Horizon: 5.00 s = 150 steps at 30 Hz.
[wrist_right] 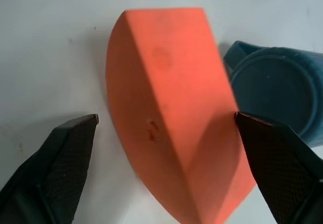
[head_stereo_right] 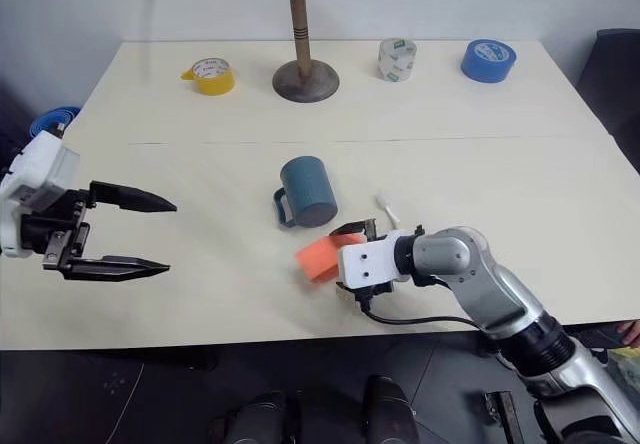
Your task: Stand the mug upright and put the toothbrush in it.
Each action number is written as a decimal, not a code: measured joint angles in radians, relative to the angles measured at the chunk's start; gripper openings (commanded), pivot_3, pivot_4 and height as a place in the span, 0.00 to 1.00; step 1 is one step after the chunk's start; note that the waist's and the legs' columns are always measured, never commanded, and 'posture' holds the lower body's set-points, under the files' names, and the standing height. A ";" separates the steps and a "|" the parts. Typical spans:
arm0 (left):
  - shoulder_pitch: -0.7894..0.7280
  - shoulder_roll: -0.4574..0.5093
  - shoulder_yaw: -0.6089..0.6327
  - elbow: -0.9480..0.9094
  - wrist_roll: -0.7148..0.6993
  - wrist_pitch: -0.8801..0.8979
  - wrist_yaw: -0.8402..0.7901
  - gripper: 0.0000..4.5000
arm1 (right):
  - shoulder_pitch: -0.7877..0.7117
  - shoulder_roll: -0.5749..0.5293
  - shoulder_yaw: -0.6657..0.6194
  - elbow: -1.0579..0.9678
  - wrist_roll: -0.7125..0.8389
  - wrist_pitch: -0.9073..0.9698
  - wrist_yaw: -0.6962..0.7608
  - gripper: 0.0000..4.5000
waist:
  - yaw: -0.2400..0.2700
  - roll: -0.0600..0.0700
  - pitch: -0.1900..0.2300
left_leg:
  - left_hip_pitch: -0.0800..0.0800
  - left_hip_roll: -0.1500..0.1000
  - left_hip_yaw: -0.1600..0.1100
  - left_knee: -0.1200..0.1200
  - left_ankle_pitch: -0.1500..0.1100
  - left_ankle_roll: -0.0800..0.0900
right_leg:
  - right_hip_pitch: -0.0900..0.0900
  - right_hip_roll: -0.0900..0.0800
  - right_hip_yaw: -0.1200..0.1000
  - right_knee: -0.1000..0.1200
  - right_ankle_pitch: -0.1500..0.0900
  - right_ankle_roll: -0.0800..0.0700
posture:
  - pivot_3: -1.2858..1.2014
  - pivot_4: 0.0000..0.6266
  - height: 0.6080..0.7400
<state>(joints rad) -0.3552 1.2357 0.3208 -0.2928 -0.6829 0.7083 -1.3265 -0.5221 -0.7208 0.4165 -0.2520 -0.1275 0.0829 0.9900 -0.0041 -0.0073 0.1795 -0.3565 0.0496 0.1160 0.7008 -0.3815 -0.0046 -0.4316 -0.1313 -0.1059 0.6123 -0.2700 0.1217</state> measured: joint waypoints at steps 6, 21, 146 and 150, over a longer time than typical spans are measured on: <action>-0.013 0.000 -0.008 0.022 0.000 -0.001 0.005 1.00 | -0.043 0.046 0.011 0.110 -0.043 -0.102 -0.004 0.62 | -0.008 0.000 0.000 | 0.001 0.000 0.000 0.000 0.000 0.000 | 0.000 0.000 0.000 0.002 0.000 0.000 | 0.52 0.24 1.00; -0.113 -0.078 -0.140 0.069 0.021 -0.059 0.001 1.00 | 0.202 -0.215 -0.490 -0.119 0.167 0.290 0.038 0.53 | 0.014 0.000 0.000 | 0.000 0.000 -0.001 0.001 0.000 0.000 | 0.001 0.000 0.000 0.002 0.000 0.000 | 0.52 0.24 1.00; -0.952 -1.031 -0.114 1.114 0.354 0.755 1.265 0.02 | 0.157 -0.342 -0.821 -0.331 1.296 0.975 -0.379 1.00 | 0.030 -0.005 -0.001 | -0.011 -0.003 -0.016 0.016 -0.001 0.002 | 0.003 -0.001 -0.003 0.004 0.002 0.004 | 0.52 0.24 1.00; -0.890 -1.025 -0.098 1.001 0.342 0.768 1.231 0.02 | 0.178 -0.355 -0.832 -0.331 1.286 0.965 -0.368 1.00 | 0.029 -0.005 -0.001 | -0.012 -0.003 -0.016 0.015 -0.001 0.002 | 0.002 -0.001 -0.003 0.004 0.002 0.004 | 0.52 0.24 1.00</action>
<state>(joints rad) -1.2457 0.2107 0.2233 0.7084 -0.3413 1.4766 -0.0960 -0.3445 -1.0761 -0.4156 -0.5832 1.1583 1.0478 0.6219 0.0250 -0.0118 0.1787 -0.3682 0.0464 0.1002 0.7162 -0.3827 -0.0027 -0.4295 -0.1322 -0.1093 0.6164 -0.2678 0.1256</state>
